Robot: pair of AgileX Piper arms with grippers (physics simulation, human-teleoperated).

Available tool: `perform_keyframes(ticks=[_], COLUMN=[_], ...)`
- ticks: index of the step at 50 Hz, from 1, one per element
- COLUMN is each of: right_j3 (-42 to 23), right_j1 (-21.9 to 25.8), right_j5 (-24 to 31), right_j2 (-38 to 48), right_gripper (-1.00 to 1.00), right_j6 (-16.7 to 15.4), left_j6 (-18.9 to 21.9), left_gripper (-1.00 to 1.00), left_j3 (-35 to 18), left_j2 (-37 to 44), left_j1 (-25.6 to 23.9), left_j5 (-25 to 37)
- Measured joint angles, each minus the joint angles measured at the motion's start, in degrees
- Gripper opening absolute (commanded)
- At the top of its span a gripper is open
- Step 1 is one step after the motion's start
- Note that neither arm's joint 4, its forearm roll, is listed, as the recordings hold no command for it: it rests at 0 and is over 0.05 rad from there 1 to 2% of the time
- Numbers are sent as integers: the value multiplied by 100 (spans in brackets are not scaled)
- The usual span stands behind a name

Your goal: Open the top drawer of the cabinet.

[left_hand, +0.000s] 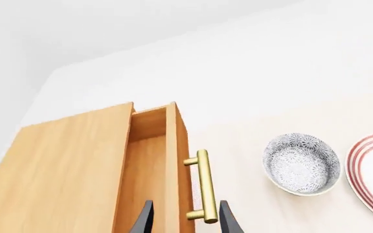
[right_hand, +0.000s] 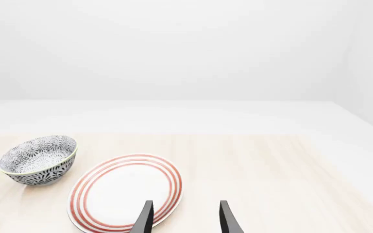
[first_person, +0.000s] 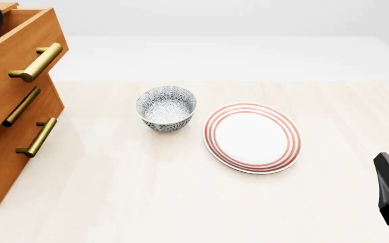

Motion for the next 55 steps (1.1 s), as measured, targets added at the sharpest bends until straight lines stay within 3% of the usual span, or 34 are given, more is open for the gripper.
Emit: perform_keyframes(ticks=[17, 49, 55], right_j3=[0, 0, 0], right_j1=[0, 0, 0], right_j5=[0, 0, 0], right_j2=[0, 0, 0], right_gripper=[100, 100, 100], right_j6=[1, 1, 0], left_j6=[-716, -892, -1471], left_gripper=[100, 100, 100], left_j3=[-557, -702, -1001], left_j2=[229, 284, 509], left_j1=[176, 261, 187], left_j5=[793, 1025, 1691])
